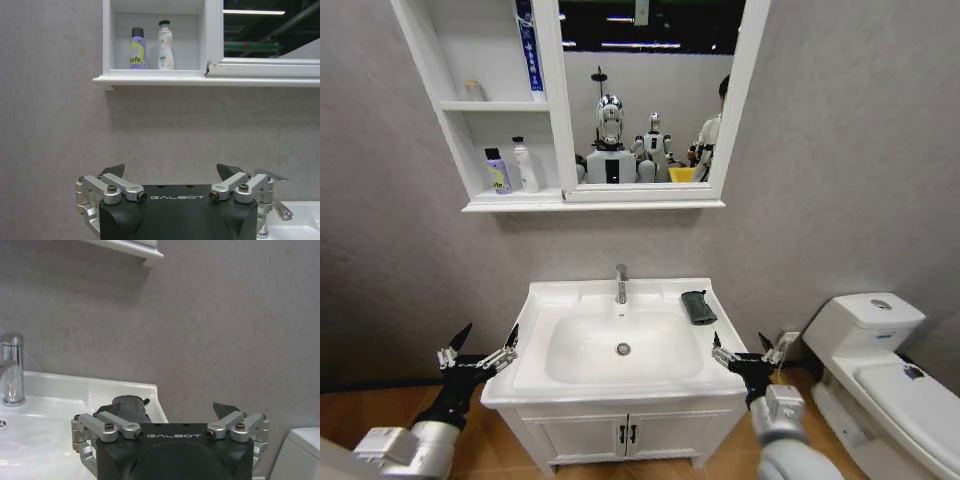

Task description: Move facial cleanser and shampoo from washbasin to cabinet, then wipe washbasin with towel.

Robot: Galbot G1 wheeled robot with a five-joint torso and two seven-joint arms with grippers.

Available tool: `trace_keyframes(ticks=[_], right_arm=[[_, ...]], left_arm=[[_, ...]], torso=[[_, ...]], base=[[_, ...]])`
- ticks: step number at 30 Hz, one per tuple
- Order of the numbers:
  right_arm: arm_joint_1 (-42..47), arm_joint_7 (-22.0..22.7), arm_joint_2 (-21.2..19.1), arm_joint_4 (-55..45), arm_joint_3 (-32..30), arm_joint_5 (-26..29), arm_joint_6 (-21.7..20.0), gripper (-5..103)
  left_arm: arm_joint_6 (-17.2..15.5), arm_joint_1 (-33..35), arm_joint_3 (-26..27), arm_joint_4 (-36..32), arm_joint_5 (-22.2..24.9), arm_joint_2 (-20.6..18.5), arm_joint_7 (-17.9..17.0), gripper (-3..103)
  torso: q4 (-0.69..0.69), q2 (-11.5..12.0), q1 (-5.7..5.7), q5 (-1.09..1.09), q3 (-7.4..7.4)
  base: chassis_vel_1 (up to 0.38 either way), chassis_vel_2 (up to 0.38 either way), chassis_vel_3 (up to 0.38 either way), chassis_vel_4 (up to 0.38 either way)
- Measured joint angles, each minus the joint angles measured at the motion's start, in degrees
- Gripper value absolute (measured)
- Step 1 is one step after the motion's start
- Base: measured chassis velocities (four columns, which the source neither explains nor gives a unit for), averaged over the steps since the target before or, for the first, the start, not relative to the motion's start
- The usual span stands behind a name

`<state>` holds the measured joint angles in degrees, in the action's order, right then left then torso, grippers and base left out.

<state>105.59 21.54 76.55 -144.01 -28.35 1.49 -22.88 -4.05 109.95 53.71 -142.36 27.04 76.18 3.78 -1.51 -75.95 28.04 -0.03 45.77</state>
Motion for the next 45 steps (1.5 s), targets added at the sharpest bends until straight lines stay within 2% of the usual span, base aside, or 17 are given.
trace_keyframes(ticks=[4,7,10,25,28,29,37,39,43,44,45], right_arm=[[0.4,0.4,-0.6,0.0,-0.8,0.0,-1.3,100],[-0.2,0.6,-0.8,0.0,-1.1,1.4,-4.1,100],[-0.3,0.6,-0.8,0.2,-0.9,1.7,-4.7,100],[0.0,0.2,-1.4,0.6,0.0,1.7,-4.4,100],[-0.1,0.2,-1.6,0.6,0.0,1.8,-4.4,100],[-0.1,0.2,-1.8,0.6,0.0,1.8,-4.4,100],[-0.4,-0.3,-2.4,0.7,0.8,2.1,-4.3,100],[-0.4,-0.5,-2.6,0.7,1.0,2.1,-4.3,100],[-0.3,-1.0,-3.1,0.7,1.1,2.2,-4.4,100],[-0.2,-1.0,-3.2,0.7,1.1,2.2,-4.4,100],[-0.1,-1.1,-3.2,0.7,1.1,2.1,-4.4,100]], left_arm=[[0.0,0.0,0.0,0.0,0.0,0.0,0.0,100],[0.0,0.0,0.0,0.0,0.0,0.0,0.0,100],[0.0,0.0,0.0,0.0,0.0,0.0,0.0,100],[0.0,0.0,0.0,0.0,0.0,0.0,0.0,100],[0.0,0.0,0.0,0.0,0.0,0.0,0.0,100],[0.0,0.0,0.0,0.0,0.0,0.0,0.0,100],[0.0,0.0,0.0,0.0,0.0,0.0,0.0,100],[0.0,0.0,0.0,0.0,0.0,0.0,0.0,100],[0.0,0.0,0.0,0.0,0.0,0.0,0.0,100],[0.0,0.0,0.0,0.0,0.0,0.0,0.0,100],[0.0,0.0,0.0,0.0,0.0,0.0,0.0,100]], torso=[[0.02,0.0,0.0,0.0,0.0],[0.02,0.0,0.03,0.01,0.01],[0.02,0.0,0.04,0.01,0.01],[0.01,0.0,-0.01,-0.02,0.0],[0.02,0.0,0.01,0.05,0.01],[0.01,0.0,0.02,-0.01,0.01],[0.0,0.0,0.01,0.03,0.0],[0.02,0.0,-0.01,-0.03,0.0],[0.01,0.0,-0.01,0.05,-0.01],[0.01,0.0,-0.01,-0.05,-0.01],[0.02,0.0,0.02,0.01,0.01]], base=[[0.0,0.0,0.0,0.0],[0.0,0.0,0.0,0.0],[0.0,0.0,0.0,0.0],[0.138,-0.141,-0.146,0.146],[0.269,-0.263,-0.263,0.267],[0.271,-0.275,-0.274,0.278],[0.336,-0.32,-0.328,0.32],[0.347,-0.37,-0.354,0.366],[0.365,-0.38,-0.363,0.36],[0.357,-0.374,-0.35,0.357],[0.365,-0.374,-0.349,0.359]])
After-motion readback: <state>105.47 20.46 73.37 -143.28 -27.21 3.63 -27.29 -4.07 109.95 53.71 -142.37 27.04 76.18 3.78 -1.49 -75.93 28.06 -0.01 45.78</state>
